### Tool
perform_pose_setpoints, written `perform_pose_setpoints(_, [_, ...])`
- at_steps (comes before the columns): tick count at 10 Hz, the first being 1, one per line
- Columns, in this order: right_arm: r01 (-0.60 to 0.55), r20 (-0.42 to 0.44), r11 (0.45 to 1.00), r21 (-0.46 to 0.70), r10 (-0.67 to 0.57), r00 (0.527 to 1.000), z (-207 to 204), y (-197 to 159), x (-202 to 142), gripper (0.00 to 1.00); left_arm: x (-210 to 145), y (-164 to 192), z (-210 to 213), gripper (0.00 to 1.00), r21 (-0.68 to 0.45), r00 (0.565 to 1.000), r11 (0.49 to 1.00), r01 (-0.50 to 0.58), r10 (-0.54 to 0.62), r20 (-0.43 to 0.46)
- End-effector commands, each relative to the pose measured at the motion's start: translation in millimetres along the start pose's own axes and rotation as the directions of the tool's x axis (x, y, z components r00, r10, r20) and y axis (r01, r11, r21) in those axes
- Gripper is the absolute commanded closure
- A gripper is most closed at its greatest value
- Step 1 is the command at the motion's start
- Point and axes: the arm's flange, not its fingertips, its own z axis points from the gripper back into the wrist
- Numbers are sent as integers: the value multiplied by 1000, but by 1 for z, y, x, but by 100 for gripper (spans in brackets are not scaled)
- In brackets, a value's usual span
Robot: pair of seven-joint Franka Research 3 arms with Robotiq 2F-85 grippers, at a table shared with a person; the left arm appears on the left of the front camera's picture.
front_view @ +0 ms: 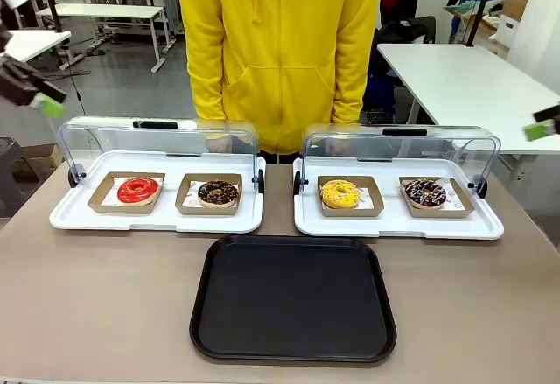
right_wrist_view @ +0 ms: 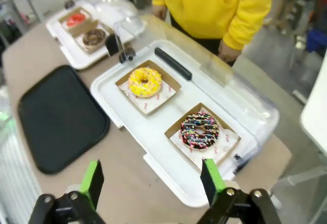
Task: Move the first donut from the left to the tray.
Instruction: Pick up the Paper togo box containing the Donut indicated by the person and place it on the Handle tray.
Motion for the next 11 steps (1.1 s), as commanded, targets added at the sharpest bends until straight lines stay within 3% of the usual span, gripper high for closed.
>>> perform_pose_setpoints(1, [-22, 104, 991, 134, 8, 995, 4, -25, -14, 0, -39, 33, 12, 0, -60, 990, 995, 85, -77, 118])
perform_pose_setpoints(3, [-49, 196, 986, 157, 18, 981, 19, -30, -33, 0, -74, 45, 22, 0, -48, 970, 994, 97, -83, 229])
perform_pose_setpoints(7, [-29, 204, 986, 163, -5, 979, 25, -30, -46, 0, -93, 46, 39, 0, -73, 929, 986, 151, -116, 350])
perform_pose_setpoints(11, [-19, 233, 987, 159, -19, 972, 25, -28, -48, 0, -97, 51, 45, 0, -60, 942, 986, 159, -133, 310])
